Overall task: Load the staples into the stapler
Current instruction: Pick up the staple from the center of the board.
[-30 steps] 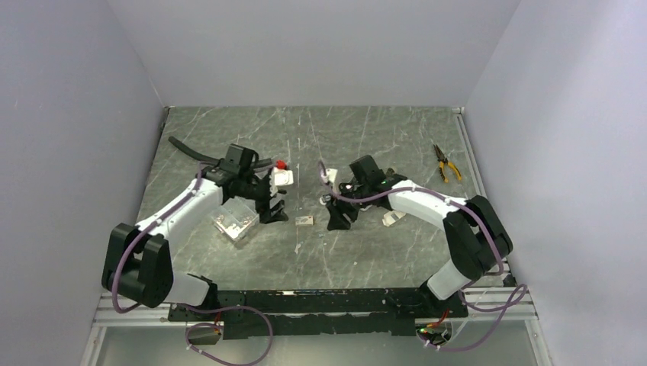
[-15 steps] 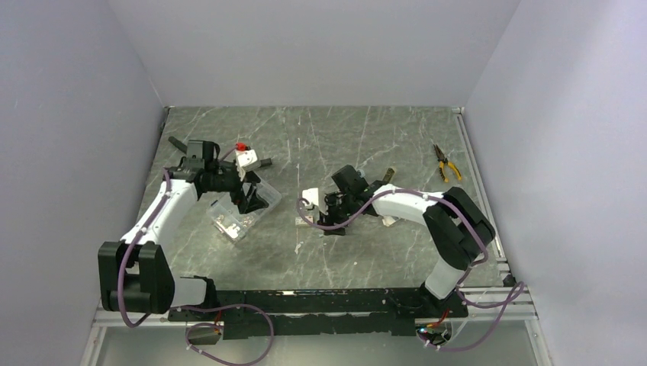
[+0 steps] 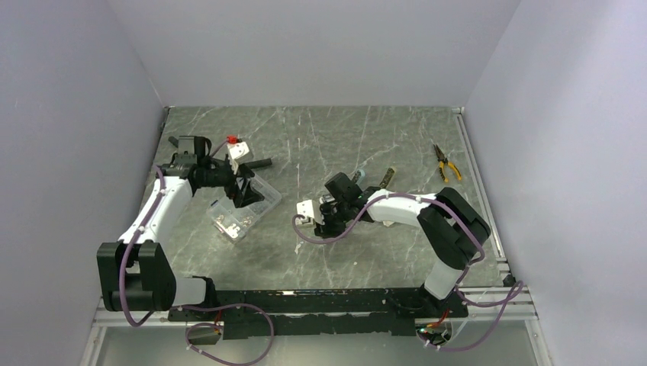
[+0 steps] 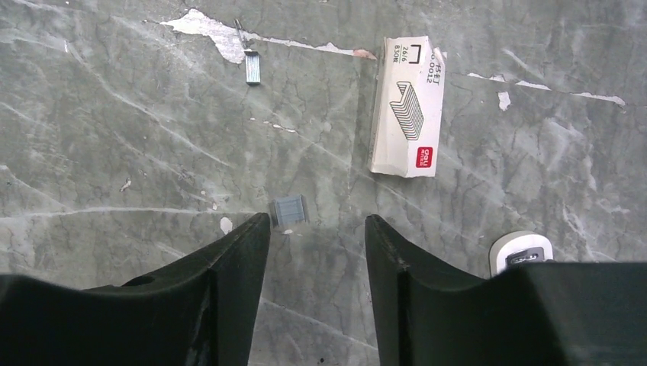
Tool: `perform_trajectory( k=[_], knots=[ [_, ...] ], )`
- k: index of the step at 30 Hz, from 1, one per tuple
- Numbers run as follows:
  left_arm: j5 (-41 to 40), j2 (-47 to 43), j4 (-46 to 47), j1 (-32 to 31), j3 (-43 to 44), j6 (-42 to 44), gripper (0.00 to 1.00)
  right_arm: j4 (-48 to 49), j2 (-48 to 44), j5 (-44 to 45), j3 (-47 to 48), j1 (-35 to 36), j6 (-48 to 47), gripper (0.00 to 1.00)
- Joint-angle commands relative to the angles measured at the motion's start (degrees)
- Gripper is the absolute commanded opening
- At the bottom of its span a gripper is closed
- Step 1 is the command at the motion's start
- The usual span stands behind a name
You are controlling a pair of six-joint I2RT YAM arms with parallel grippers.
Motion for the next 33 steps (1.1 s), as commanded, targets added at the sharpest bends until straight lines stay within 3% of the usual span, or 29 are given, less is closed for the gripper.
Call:
perform_trajectory(
  k=[1, 18, 33],
  knots=[
    [2.51, 0.51, -0.10, 0.40, 2.49, -2.16, 0.97, 0.38, 0.39, -1.41, -0.37, 0.42, -1.78, 0.51],
    [1.65, 0.78, 0.77, 0.75, 4.99, -4.78, 0.98, -1.57, 0.80, -1.94, -1.35, 2.27, -1.28, 0.29],
    [1.74, -1.36, 2.02, 2.18, 4.83, -5.07, 0.98, -5.83, -1.14, 0.50, 0.57, 2.33, -0.82, 0.32]
  ],
)
